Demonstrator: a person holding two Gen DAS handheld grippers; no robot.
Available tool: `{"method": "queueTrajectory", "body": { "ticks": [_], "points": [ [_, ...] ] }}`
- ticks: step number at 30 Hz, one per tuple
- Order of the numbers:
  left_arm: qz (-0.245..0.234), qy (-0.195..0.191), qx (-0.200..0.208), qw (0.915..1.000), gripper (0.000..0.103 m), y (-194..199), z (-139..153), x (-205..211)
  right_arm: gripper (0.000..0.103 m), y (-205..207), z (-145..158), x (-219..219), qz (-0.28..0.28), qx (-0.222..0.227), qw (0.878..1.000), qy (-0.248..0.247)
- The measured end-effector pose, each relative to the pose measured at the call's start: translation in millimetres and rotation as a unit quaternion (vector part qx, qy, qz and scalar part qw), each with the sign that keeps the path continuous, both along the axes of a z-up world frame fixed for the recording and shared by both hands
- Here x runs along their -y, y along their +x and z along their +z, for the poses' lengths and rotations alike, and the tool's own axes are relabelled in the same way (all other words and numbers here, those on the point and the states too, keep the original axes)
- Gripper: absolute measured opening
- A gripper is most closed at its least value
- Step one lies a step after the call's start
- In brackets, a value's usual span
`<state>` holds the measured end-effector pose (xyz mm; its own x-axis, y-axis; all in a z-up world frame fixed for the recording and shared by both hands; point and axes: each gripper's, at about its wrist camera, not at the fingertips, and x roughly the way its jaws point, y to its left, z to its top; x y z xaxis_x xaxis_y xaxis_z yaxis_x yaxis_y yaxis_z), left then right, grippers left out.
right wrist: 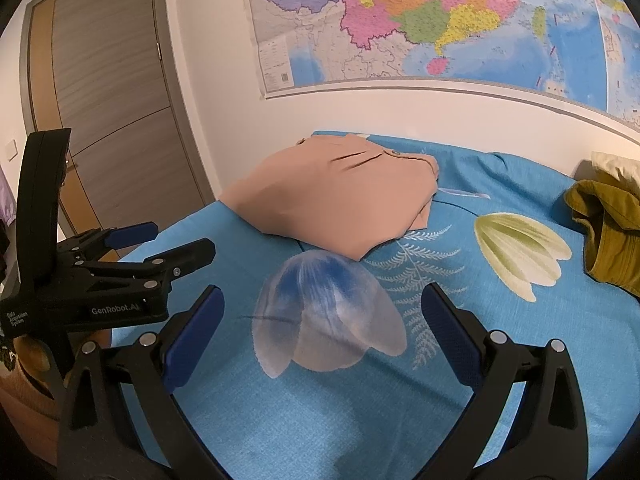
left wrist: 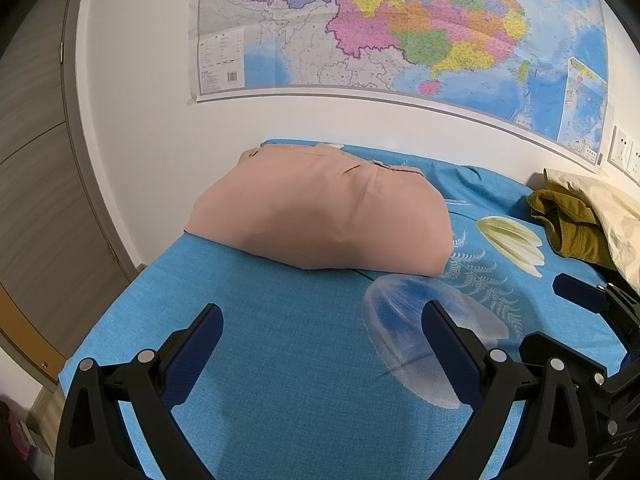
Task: Fold large clothes
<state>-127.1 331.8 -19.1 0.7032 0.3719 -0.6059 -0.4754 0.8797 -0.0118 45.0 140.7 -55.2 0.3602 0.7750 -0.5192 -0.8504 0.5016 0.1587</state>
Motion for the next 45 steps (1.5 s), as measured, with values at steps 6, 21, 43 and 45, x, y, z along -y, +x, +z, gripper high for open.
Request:
{"method": "queueTrajectory", "body": {
  "ticks": [6,21,43,45],
  "points": [
    [0.001,-0.001,-0.001,1.0000,0.096,0.9,-1.1,0.6,0.097,0.0,-0.1,0.5,0.000,-0.001,1.000,0.000],
    [0.000,-0.001,-0.002,1.0000,0.096,2.5,-0.9,1.2,0.097,0.0,-0.3,1.0,0.002,0.000,1.000,0.000],
    [0.001,-0.004,-0.004,1.0000,0.096,3.6,-3.7,4.0,0.097,-1.1,-1.5,0.7,0.001,-0.004,1.000,0.001],
    [0.000,-0.005,-0.004,1.0000,0.096,4.0,-3.9,4.2,0.097,-1.6,-1.8,0.5,0.001,-0.003,1.000,0.001]
  ]
}}
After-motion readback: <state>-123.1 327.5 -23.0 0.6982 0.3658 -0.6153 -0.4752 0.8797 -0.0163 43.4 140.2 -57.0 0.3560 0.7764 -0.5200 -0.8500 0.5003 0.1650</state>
